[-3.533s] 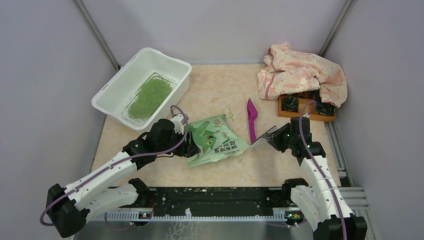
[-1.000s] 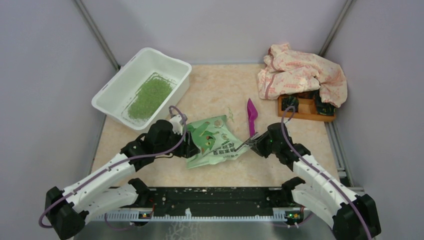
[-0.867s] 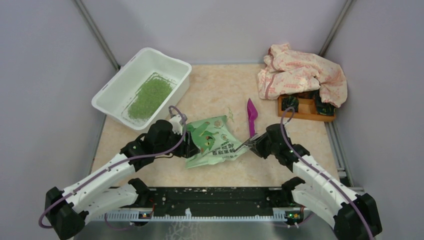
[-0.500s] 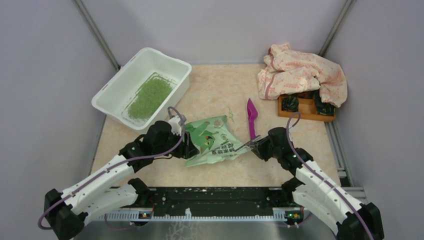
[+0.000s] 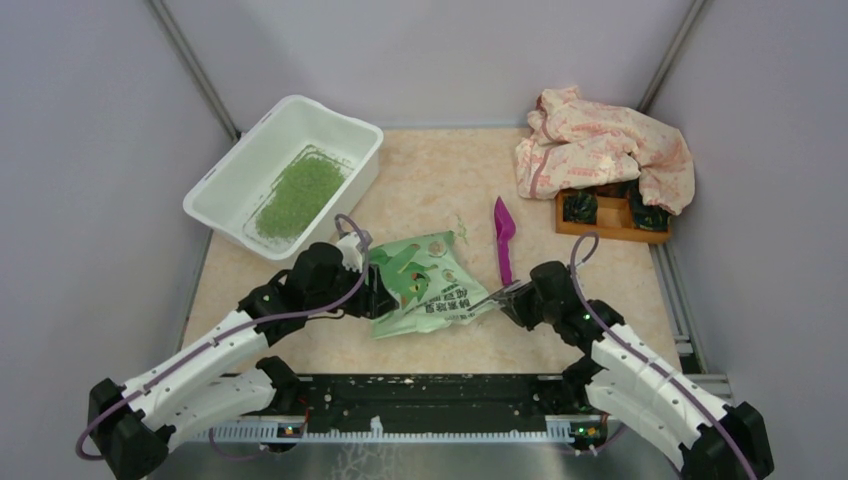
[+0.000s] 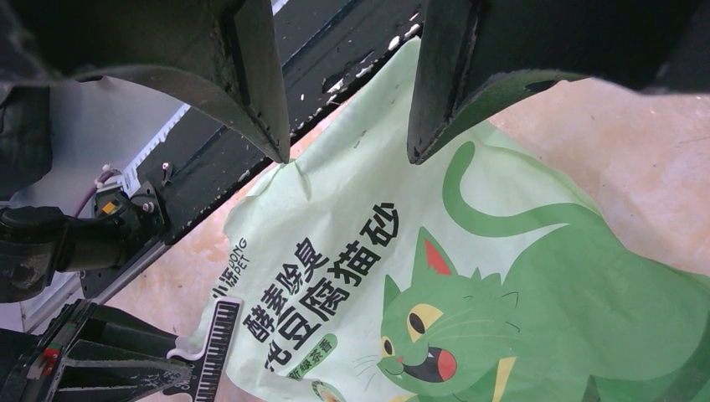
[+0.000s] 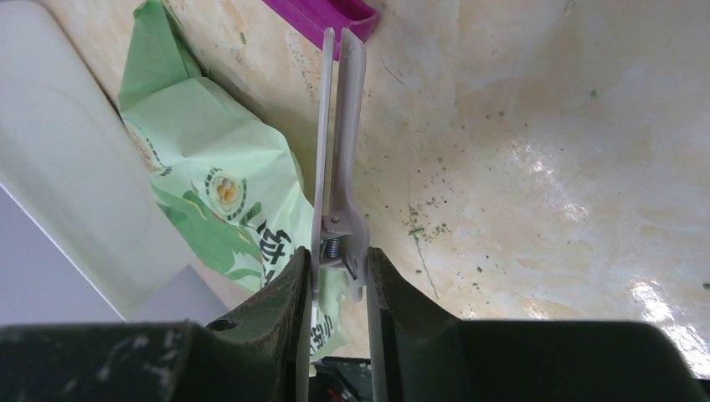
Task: Fill the litter box with clean litter
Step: Clamp the cat litter bag at the center of the board.
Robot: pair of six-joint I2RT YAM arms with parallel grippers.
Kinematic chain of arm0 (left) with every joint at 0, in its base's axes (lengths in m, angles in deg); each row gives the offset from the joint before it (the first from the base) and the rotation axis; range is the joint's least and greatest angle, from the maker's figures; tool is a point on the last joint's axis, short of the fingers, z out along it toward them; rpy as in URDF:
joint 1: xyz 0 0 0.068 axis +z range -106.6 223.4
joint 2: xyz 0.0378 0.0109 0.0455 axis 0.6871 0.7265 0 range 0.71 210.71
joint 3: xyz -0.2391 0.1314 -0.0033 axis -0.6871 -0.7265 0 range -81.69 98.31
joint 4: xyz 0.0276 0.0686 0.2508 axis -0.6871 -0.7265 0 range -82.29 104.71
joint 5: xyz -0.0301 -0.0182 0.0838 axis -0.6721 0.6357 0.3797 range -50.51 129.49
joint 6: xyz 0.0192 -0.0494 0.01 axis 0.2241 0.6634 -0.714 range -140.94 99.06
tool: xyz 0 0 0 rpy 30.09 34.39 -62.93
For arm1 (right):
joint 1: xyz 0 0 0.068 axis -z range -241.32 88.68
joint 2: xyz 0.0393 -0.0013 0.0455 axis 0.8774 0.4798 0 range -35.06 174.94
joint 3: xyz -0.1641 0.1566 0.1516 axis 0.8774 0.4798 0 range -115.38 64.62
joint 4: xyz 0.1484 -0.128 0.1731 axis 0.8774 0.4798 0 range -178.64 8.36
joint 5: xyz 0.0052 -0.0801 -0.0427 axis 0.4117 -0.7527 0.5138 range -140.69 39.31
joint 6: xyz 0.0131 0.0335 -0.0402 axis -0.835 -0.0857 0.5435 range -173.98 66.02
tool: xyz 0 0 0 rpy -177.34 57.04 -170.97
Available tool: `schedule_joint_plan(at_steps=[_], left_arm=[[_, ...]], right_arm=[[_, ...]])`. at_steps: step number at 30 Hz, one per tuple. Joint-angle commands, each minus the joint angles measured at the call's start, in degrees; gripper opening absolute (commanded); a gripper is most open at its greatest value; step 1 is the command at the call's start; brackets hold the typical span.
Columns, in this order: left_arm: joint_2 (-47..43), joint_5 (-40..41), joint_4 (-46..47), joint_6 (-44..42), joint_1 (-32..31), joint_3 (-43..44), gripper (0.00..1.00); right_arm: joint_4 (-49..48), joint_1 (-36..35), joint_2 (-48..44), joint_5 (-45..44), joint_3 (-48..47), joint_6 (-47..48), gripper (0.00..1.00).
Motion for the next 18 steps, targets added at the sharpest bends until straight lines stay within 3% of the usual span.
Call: schedule_joint_plan(at_steps=[1,18], left_arm=[[-1.32,-0.35,0.00,0.53,0.00,-0.94,0.60],[-1.27,-0.96,1.47,0.62,0.00,-1.84,0.60]], right_arm=[[-0.41,-2.36,0.42,-2.66,-1.80,-1.93,0.00],[4.99,-9.13,0.84,-9.60,-5.48,-6.22,0.00]])
